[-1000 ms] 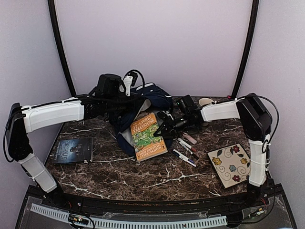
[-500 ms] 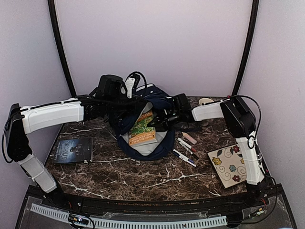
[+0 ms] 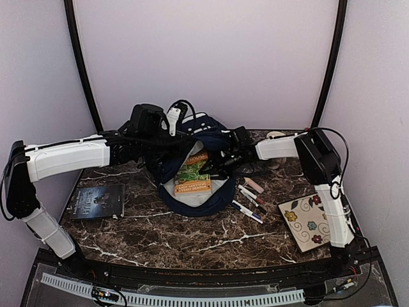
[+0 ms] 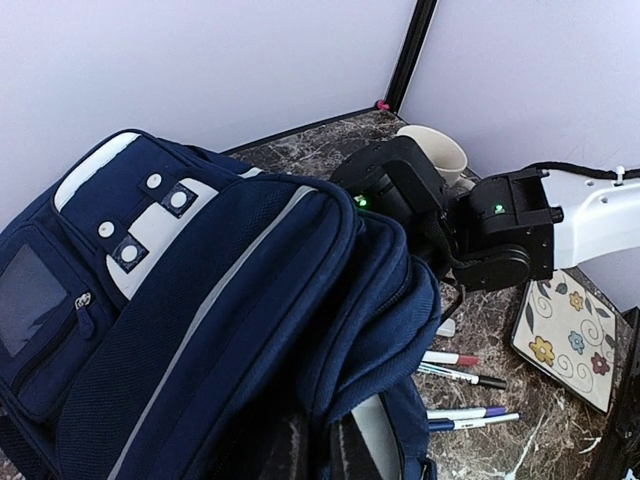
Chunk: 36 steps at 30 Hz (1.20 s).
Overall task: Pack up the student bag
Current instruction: Place the student bag in the largest pocket of the bag, then adjust the book in the largest pocket of the bag.
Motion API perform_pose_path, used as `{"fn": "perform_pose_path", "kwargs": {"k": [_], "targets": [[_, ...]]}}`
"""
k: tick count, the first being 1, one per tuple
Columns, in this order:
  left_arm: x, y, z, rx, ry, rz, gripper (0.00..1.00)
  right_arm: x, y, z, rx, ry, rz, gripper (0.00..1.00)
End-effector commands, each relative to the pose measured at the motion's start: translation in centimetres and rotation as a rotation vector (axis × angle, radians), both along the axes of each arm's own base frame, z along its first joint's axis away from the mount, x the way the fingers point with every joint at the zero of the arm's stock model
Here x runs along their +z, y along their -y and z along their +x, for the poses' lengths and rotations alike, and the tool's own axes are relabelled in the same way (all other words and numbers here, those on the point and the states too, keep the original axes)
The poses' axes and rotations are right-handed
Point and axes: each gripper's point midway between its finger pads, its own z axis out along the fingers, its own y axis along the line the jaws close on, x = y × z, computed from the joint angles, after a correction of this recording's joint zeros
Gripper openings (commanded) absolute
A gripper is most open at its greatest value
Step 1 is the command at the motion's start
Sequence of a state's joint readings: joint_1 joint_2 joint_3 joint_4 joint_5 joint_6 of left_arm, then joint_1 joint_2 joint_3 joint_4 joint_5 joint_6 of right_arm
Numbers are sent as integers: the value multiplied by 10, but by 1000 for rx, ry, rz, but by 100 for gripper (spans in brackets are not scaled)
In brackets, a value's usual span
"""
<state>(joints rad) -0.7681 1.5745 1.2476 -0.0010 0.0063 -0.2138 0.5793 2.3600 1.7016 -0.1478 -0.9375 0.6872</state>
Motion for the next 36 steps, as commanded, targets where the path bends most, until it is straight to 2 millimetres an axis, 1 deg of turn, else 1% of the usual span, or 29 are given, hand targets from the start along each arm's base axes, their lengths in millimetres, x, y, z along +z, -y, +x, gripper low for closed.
{"fn": "perform_pose_path", "kwargs": {"k": [1,3,5,8,13,16,17,18,20,23,25,27,29,31,34,36], "targets": [[71,-13,-5,43,167,-124,0,35,4,-7,26,163,-30,48],[70,-15,-6,48,173,-135,0,39,6,-12,30,189,-50,51],[67,-15,-8,43,166,-137,0,41,9,-18,34,229,-87,53],[57,-17,-12,40,143,-140,0,40,18,-28,34,284,-167,56],[55,-25,-17,60,149,-167,0,32,34,-63,93,348,-235,59],[53,-23,-17,52,145,-165,0,29,45,-76,126,405,-268,61],[52,-22,-17,44,143,-167,0,34,47,-80,138,430,-266,60],[52,-20,-17,38,143,-171,0,35,50,-85,154,448,-265,58],[50,-17,-18,23,134,-175,0,40,52,-94,184,501,-269,51],[49,-13,-19,6,129,-182,0,51,50,-111,231,596,-279,49],[50,-12,-20,-1,130,-193,0,50,47,-127,317,675,-294,47],[53,-10,-21,-10,130,-209,0,46,39,-138,414,766,-332,41],[56,-8,-22,-20,122,-220,0,45,32,-139,487,864,-370,34],[60,-7,-25,-32,111,-239,0,51,24,-135,516,967,-395,27],[63,-6,-28,-40,88,-256,0,64,12,-123,517,1132,-416,24],[65,-6,-30,-44,78,-264,0,65,6,-113,514,1199,-452,23]]}}
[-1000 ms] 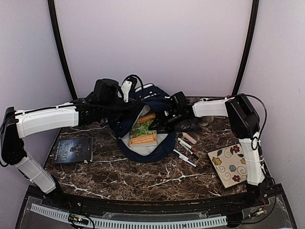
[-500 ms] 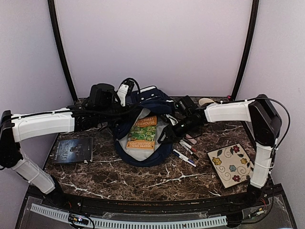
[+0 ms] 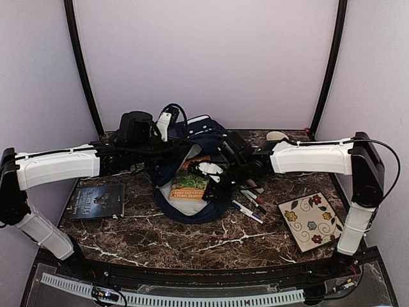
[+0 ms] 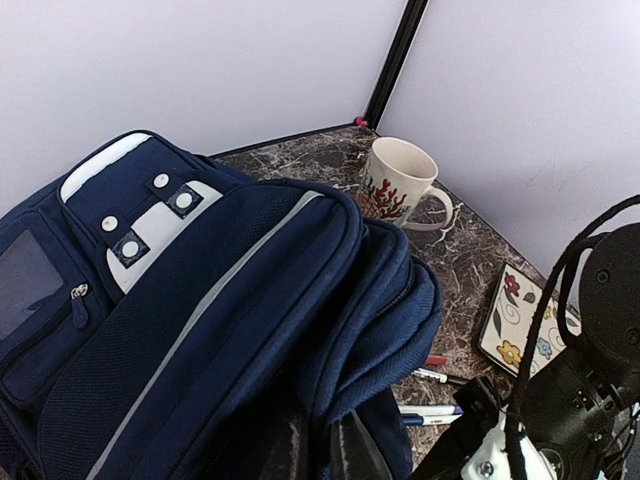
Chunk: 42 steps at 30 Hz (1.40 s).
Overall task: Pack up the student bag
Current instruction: Adjust the book in the largest pocket of the bag.
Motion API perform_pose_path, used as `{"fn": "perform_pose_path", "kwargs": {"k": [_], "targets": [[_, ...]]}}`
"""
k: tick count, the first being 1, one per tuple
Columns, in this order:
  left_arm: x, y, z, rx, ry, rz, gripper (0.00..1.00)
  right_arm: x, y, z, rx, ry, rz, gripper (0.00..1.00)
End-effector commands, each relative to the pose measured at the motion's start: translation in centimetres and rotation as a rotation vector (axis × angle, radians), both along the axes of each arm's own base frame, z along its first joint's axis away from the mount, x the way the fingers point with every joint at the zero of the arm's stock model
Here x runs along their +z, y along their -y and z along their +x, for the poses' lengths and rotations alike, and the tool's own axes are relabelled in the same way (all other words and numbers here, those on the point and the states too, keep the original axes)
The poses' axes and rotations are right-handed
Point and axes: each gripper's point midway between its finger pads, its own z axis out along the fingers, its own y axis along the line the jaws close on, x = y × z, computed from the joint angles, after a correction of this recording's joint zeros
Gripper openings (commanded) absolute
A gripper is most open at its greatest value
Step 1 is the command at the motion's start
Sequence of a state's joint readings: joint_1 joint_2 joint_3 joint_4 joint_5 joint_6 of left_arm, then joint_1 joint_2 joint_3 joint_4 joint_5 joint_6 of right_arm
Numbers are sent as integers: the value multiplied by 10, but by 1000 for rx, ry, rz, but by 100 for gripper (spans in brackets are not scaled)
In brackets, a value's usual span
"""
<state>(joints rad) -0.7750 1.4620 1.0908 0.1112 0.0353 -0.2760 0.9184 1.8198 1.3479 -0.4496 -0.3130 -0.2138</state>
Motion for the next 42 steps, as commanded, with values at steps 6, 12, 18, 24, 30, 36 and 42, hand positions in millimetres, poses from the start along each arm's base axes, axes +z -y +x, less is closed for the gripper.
{"fn": "perform_pose_path", "kwargs": {"k": [6,12,18,24,30,36,42], "targets": [[62,2,-10,-30,68,-170,0,-4,-24,34,137,395,-95,47],[60,0,-11,-28,65,-163,0,-30,-31,28,234,504,-180,53],[58,0,-12,-30,61,-155,0,-42,-36,41,218,563,-230,54],[58,0,-14,-37,65,-153,0,-59,-32,63,195,662,-319,54],[58,1,-15,-52,71,-146,0,-52,-30,87,178,811,-362,53],[60,9,-19,-100,69,-161,0,-34,-29,118,123,926,-363,47],[57,14,-22,-127,51,-159,0,-27,-33,148,77,994,-367,42]]}}
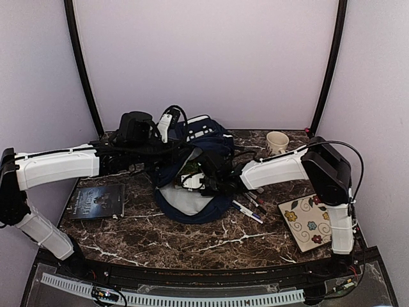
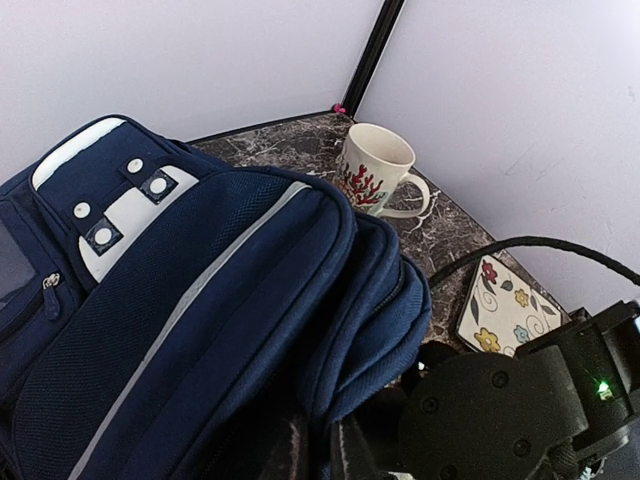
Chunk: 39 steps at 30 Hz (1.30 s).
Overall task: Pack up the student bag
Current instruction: Adjust the book in the largest pocket of the bag.
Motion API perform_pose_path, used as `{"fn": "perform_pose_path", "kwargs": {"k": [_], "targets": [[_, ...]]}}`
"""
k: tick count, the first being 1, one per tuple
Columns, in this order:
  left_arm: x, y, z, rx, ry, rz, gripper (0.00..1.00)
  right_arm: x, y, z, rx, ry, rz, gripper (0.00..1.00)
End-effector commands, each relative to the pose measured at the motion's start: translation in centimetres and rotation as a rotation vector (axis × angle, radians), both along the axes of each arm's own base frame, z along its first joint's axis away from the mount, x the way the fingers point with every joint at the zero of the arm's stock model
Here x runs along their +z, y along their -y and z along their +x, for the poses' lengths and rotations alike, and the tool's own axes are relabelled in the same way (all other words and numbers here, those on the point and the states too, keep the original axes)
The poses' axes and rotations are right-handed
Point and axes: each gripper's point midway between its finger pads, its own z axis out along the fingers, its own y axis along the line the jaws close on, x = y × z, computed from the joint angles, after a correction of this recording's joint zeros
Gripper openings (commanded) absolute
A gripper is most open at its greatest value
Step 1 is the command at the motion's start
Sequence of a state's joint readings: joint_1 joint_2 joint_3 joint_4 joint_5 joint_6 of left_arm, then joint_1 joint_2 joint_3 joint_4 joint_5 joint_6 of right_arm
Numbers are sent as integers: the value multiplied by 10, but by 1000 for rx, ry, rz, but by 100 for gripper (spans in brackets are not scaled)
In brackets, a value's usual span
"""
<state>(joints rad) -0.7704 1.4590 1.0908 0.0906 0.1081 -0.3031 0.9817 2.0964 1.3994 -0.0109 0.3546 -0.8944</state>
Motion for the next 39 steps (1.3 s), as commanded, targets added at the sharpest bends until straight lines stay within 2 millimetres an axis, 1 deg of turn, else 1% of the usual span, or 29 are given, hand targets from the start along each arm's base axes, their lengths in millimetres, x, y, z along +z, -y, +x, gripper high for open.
{"fn": "perform_pose_path", "kwargs": {"k": [1,5,8,11,15,18,21,23,27,29,31,34,35,36,37,39], "targets": [[58,9,-13,-72,93,-139,0,19,-11,38,-40,128,51,42],[55,13,-16,-99,67,-143,0,13,-11,54,-66,148,62,40],[52,14,-16,-102,54,-136,0,9,-10,58,-81,152,75,38],[50,13,-16,-94,42,-136,0,7,-9,55,-84,145,80,37],[45,13,-17,-94,27,-128,0,10,-3,47,-83,133,98,38],[43,13,-16,-87,18,-128,0,11,0,47,-94,132,103,38],[43,15,-15,-93,13,-131,0,13,1,55,-120,155,112,38],[42,15,-15,-94,10,-128,0,14,0,63,-148,174,119,38],[42,15,-16,-91,-1,-126,0,9,4,76,-173,192,115,38],[42,14,-17,-90,-3,-127,0,6,6,78,-181,190,104,38],[41,12,-16,-84,-3,-123,0,8,7,75,-178,183,112,38],[36,11,-14,-69,-8,-113,0,13,7,60,-145,127,140,41],[34,11,-13,-62,-13,-109,0,18,7,55,-137,118,151,42],[31,11,-12,-60,-18,-104,0,17,7,50,-130,105,152,44],[29,12,-10,-55,-24,-98,0,23,6,44,-118,93,158,46],[22,11,-5,-31,-40,-76,0,24,4,25,-78,25,151,51]]}}
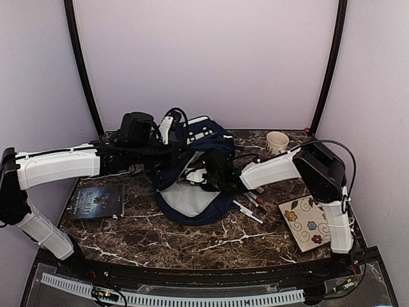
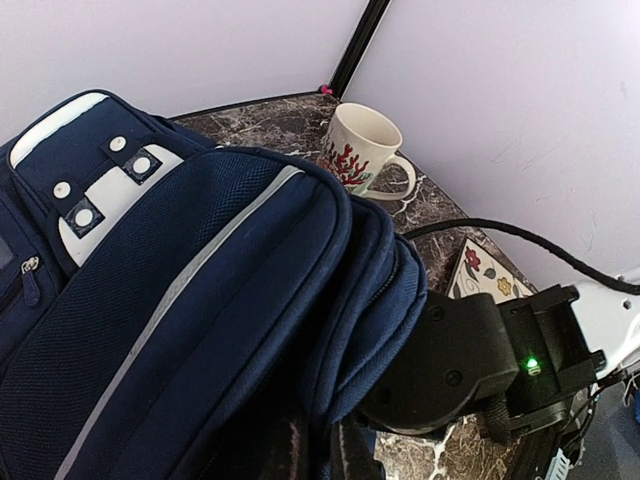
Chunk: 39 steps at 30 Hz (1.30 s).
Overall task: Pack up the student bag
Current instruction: Adjust the book in the largest pocket of the bag, then place the largest pocket of the bag in the student bag.
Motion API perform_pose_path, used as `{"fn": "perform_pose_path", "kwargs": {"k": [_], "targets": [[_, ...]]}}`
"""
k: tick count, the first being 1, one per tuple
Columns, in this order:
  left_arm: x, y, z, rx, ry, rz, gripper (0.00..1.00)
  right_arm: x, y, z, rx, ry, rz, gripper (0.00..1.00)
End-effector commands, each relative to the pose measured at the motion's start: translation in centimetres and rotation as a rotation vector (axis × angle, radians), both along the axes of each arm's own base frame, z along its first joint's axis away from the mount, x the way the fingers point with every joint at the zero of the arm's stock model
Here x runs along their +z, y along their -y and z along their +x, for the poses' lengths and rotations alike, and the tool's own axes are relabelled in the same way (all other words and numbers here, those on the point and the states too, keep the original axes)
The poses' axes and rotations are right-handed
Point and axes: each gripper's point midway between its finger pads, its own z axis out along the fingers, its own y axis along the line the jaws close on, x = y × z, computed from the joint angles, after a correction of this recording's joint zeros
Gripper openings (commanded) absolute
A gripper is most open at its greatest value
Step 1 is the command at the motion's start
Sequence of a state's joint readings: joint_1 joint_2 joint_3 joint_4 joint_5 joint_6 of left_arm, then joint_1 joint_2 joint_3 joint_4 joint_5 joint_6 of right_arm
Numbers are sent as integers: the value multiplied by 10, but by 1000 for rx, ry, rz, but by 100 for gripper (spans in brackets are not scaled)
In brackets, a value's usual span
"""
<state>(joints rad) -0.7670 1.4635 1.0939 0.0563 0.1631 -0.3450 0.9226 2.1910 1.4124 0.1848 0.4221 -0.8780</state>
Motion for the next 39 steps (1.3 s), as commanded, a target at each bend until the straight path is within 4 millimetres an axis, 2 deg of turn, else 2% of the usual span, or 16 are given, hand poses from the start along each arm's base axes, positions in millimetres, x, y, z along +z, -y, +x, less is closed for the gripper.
{"fn": "perform_pose_path", "kwargs": {"k": [1,6,10,13,16,19,22,25,27,29,32,34,36,39], "targets": [[25,7,6,21,15,-44,0,31,-5,-36,79,-108,65,52],[-1,1,27,81,-87,23,0,24,4,-111,213,-337,18,53],[-25,5,42,67,-132,45,0,28,18,-153,237,-543,34,53],[-47,10,51,51,-138,104,0,24,25,-193,291,-739,25,53],[-68,13,60,45,-150,168,0,21,29,-222,327,-873,42,51],[-86,16,64,33,-196,193,0,17,27,-229,327,-914,69,48],[-100,14,63,49,-275,203,0,7,22,-220,291,-892,87,44],[-91,6,58,65,-309,232,30,1,18,-212,262,-890,89,42],[-68,-5,50,86,-299,233,47,3,14,-213,273,-912,98,42],[-44,-21,38,109,-270,228,59,10,12,-217,292,-927,118,42],[-26,-65,27,246,-231,275,72,17,11,-222,311,-940,140,42],[-26,-110,23,392,-249,314,77,21,12,-224,317,-948,146,43],[-43,-174,21,592,-335,365,79,28,11,-226,328,-952,157,43],[-56,-250,9,858,-406,366,85,42,7,-233,357,-1002,201,45]]}}
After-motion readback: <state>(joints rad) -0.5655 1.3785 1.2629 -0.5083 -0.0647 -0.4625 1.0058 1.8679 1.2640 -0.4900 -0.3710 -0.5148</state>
